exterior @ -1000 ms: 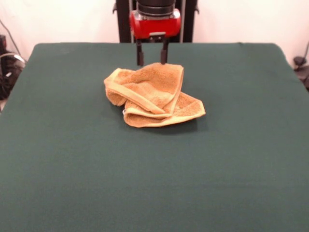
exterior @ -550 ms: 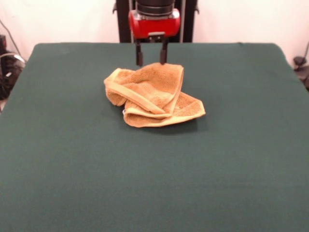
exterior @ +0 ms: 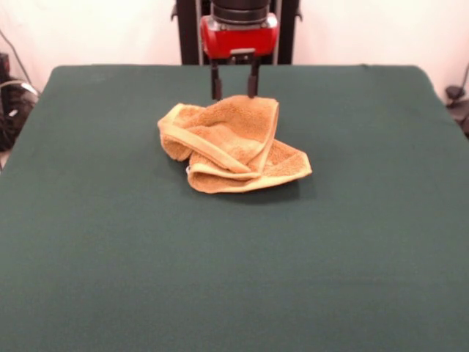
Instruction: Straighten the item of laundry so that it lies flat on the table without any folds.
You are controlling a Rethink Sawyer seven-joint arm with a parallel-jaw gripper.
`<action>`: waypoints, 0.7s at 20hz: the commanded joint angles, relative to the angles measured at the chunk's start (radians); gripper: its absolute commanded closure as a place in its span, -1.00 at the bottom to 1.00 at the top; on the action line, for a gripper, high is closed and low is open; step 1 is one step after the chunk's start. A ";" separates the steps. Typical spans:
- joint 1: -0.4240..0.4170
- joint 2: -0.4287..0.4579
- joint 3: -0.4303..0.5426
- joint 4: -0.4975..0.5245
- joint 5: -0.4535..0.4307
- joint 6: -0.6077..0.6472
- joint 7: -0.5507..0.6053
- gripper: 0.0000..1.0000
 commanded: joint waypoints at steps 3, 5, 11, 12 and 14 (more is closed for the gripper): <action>0.084 0.057 0.063 -0.054 0.046 0.022 0.136 -1.00; 0.096 0.063 0.059 -0.059 0.048 0.018 0.142 -1.00; 0.111 0.079 0.052 -0.071 0.051 0.008 0.147 -1.00; 0.112 0.082 0.050 -0.073 0.050 0.005 0.148 -1.00; 0.123 0.096 0.033 -0.083 0.054 -0.006 0.166 -1.00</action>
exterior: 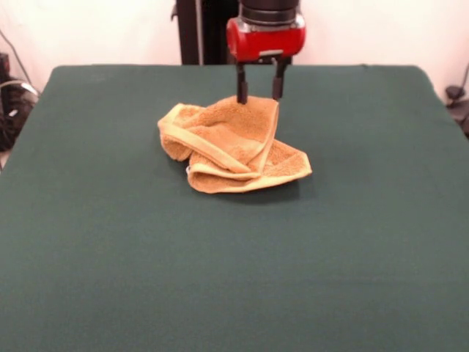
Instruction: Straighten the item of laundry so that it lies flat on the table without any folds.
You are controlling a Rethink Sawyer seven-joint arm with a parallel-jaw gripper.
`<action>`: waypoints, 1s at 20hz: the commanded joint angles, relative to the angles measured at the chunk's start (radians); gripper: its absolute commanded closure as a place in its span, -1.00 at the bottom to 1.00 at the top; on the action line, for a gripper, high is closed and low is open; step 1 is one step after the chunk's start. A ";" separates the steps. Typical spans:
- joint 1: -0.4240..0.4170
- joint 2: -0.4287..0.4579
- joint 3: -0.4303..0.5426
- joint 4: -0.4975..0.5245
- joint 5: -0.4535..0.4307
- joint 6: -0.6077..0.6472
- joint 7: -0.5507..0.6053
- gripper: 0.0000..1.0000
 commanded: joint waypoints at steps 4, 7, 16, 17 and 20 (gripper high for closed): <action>0.050 0.117 0.025 -0.074 0.053 -0.024 0.173 -1.00; 0.047 0.132 0.021 -0.081 0.049 -0.037 0.175 -1.00; 0.057 0.166 0.012 -0.096 0.042 -0.066 0.182 -1.00; 0.056 0.165 0.012 -0.092 0.041 -0.065 0.181 -1.00; 0.056 0.159 0.010 -0.084 0.041 -0.056 0.177 -1.00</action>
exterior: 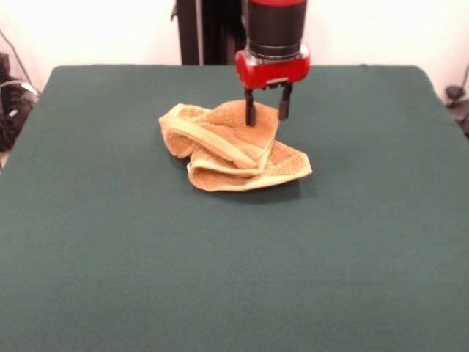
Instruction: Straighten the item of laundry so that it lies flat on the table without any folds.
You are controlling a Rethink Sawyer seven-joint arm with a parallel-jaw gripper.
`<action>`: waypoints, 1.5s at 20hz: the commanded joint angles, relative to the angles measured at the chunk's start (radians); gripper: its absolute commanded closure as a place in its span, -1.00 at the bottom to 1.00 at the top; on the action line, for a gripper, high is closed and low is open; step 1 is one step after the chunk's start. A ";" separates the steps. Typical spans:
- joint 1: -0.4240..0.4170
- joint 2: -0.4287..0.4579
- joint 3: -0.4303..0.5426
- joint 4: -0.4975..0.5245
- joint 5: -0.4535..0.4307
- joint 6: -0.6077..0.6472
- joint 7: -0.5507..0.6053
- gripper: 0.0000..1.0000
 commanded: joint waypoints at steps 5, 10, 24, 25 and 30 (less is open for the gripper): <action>0.050 0.043 -0.004 -0.028 0.056 -0.087 0.217 -1.00; 0.057 0.024 -0.023 -0.029 0.084 -0.064 0.227 -1.00; 0.079 0.038 -0.069 -0.033 0.123 -0.091 0.211 1.00; 0.080 0.038 -0.070 -0.034 0.126 -0.089 0.212 1.00; 0.084 0.039 -0.074 -0.030 0.134 -0.092 0.213 1.00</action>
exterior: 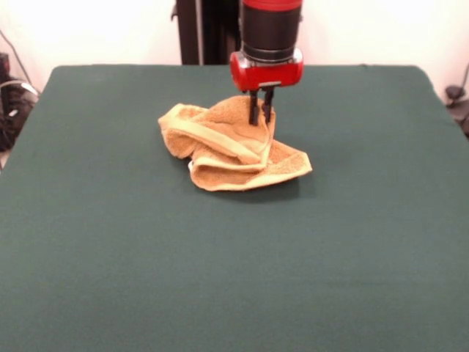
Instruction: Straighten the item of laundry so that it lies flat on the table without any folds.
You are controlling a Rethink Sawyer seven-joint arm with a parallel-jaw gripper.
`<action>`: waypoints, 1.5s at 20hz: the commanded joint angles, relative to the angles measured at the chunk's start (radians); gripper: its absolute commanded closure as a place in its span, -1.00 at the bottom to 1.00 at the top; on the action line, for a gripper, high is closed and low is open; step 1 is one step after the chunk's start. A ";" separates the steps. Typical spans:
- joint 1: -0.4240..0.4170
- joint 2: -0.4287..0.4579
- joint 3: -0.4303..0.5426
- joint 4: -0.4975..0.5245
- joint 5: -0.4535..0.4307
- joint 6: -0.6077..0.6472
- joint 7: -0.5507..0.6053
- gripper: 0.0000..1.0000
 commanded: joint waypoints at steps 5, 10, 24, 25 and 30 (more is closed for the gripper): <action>0.035 0.016 0.012 -0.024 0.062 -0.051 0.207 1.00; 0.048 0.017 0.008 -0.029 0.078 -0.049 0.218 1.00; 0.129 0.031 -0.040 -0.162 0.118 0.043 0.205 1.00; 0.135 0.030 -0.047 -0.174 0.123 0.054 0.205 1.00; 0.154 0.028 -0.067 -0.223 0.147 0.107 0.189 1.00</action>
